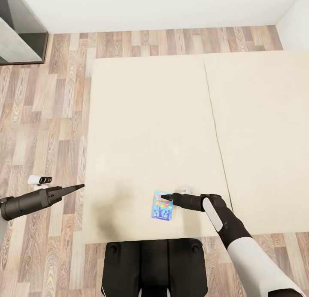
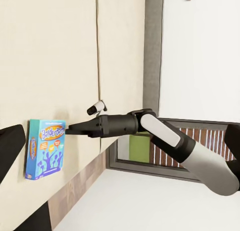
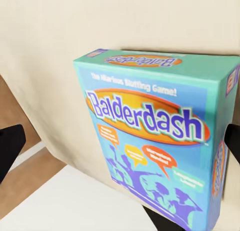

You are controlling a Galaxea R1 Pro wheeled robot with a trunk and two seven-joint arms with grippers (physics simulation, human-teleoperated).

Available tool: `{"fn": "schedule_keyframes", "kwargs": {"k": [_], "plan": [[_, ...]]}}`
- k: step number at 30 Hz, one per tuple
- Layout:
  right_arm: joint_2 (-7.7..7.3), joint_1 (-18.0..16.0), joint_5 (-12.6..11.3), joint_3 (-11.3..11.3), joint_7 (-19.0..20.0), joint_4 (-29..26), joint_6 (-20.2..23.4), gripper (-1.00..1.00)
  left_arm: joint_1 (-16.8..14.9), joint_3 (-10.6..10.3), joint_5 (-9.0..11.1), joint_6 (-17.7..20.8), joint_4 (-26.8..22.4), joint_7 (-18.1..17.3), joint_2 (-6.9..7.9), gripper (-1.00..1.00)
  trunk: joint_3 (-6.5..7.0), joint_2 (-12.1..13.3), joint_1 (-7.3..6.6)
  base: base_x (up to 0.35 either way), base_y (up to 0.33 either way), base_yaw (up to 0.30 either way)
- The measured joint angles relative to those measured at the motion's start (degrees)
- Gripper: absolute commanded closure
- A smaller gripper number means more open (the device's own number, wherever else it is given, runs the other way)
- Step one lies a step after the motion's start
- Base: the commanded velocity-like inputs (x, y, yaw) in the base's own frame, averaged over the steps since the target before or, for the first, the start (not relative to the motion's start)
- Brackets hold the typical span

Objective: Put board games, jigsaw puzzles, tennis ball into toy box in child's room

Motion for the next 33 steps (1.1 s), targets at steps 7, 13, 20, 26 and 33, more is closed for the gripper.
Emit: {"fn": "schedule_keyframes", "kwargs": {"k": [7, 13, 20, 26, 33], "plan": [[0.03, 0.0, -0.1, 0.0, 0.1, 0.1, 0.1, -1.0, 0.0, 0.0, 0.0, 0.0, 0.0, 0.0, -0.03, -1.0, 0.0, 0.0, 0.0, 0.0, 0.0, 0.0], [0.02, 0.0, -0.1, -0.1, 0.7, 0.2, 0.1, -1.0, 0.0, 0.0, -0.1, 0.0, 0.0, 0.0, -0.05, -1.0, 0.0, 0.0, 0.0, 0.0, 0.0, 0.0], [0.0, 0.0, -0.1, -0.1, 0.9, 0.4, 0.3, -1.0, 0.0, 0.0, 0.0, 0.0, 0.0, 0.0, -0.05, -1.0, 0.0, 0.0, 0.0, 0.0, 0.0, 0.0], [-0.07, 0.0, -0.2, -0.1, 0.9, 0.4, 0.6, -1.0, 0.0, 0.0, 0.0, 0.0, 0.0, 0.0, -0.04, -1.0, 0.0, 0.0, 0.0, 0.0, 0.0, 0.0], [0.08, 0.0, 0.0, -0.1, 0.8, 0.5, 0.3, -1.0, 0.0, 0.1, -0.1, 0.0, 0.0, 0.0, 0.03, -1.0, 0.0, 0.0, 0.0, 0.0, 0.0, 0.0]]}}
